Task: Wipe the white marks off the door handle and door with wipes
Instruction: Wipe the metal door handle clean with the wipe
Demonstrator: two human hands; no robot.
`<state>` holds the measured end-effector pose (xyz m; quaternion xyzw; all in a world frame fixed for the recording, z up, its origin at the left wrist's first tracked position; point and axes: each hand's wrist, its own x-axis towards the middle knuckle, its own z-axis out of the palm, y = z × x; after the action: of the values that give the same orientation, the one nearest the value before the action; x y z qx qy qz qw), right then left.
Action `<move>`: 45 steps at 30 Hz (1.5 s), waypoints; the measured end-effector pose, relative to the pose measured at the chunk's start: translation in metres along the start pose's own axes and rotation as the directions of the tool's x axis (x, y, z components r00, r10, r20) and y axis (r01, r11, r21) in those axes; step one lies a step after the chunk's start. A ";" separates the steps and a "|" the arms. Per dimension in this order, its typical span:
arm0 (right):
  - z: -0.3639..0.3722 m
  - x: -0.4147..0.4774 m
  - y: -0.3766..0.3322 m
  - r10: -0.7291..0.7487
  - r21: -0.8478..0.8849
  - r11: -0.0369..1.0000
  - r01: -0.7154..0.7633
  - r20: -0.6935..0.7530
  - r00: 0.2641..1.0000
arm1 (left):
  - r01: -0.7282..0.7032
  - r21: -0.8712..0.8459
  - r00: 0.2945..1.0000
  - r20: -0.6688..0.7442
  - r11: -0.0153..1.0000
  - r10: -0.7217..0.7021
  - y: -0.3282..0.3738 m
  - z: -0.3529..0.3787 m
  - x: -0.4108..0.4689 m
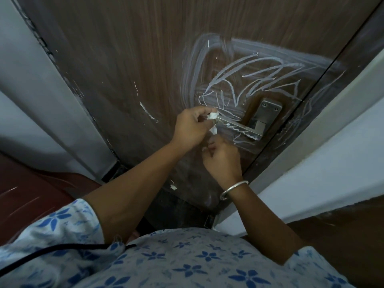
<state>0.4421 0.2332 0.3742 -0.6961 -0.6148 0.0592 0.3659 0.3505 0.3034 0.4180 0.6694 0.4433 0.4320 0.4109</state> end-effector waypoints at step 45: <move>-0.012 0.024 0.010 0.307 0.747 -0.602 -0.282 0.542 0.782 | -0.313 0.273 0.942 0.213 0.909 0.260 -0.010 -0.003 -0.010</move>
<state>0.4624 0.2497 0.3853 -0.2097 0.0073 0.6534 0.7273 0.3434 0.2969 0.4074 0.8170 0.3638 0.3554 0.2717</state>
